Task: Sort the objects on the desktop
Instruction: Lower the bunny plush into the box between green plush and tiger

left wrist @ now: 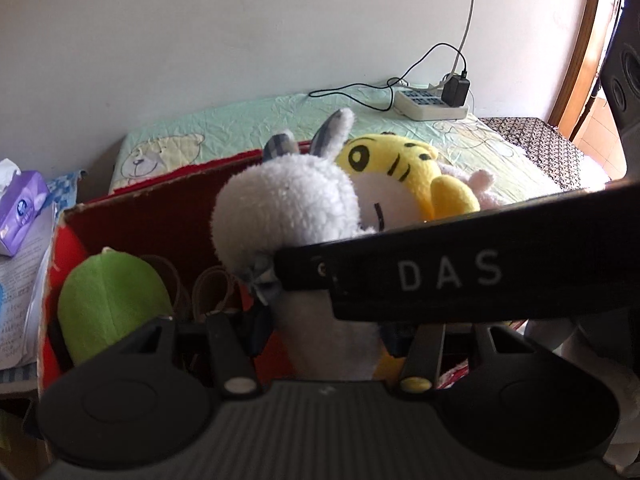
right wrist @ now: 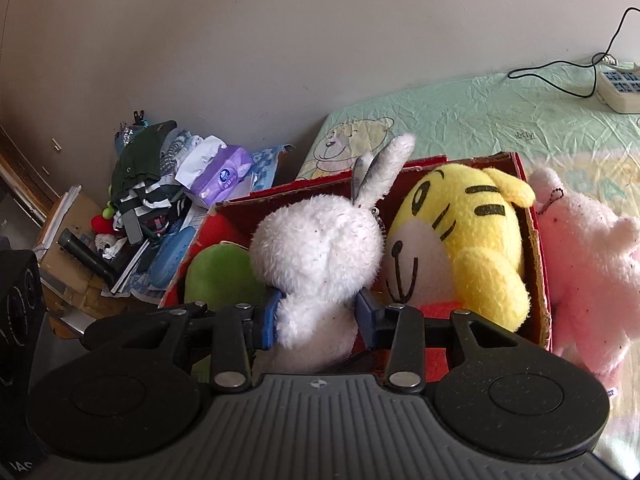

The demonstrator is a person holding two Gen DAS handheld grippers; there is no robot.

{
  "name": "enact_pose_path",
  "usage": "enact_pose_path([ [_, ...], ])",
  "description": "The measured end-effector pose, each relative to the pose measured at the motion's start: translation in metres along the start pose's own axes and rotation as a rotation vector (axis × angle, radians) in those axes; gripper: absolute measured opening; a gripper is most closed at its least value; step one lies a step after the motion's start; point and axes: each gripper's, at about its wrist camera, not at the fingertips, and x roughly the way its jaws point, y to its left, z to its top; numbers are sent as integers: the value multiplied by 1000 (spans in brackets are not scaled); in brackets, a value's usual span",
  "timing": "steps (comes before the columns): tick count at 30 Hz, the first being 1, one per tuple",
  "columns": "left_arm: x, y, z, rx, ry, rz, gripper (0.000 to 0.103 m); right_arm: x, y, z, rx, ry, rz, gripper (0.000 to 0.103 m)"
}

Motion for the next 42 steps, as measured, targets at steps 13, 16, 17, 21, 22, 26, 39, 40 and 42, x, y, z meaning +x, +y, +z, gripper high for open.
enact_pose_path([
  [13,17,4,1,-20,52,-48,55,15,-4,3,-9,105,-51,44],
  [16,17,3,0,-20,50,-52,57,13,-8,0,27,95,-35,45],
  [17,17,3,0,-21,50,-54,59,12,-10,-1,36,92,-29,46],
  [21,16,3,-2,-24,49,-55,61,5,-11,-3,60,72,-23,51],
  [22,14,4,-2,-26,48,-58,62,3,-11,-3,61,66,-23,53],
  [26,6,4,-5,-30,34,-67,63,-2,-14,-5,79,51,-20,53],
  [39,10,3,-6,-46,39,-67,73,-3,-20,-3,115,11,-6,46],
  [40,10,2,-7,-49,39,-64,73,-2,-21,-4,119,12,-4,44],
  [42,9,-1,-8,-44,31,-61,73,1,-23,-4,128,12,-14,41],
])
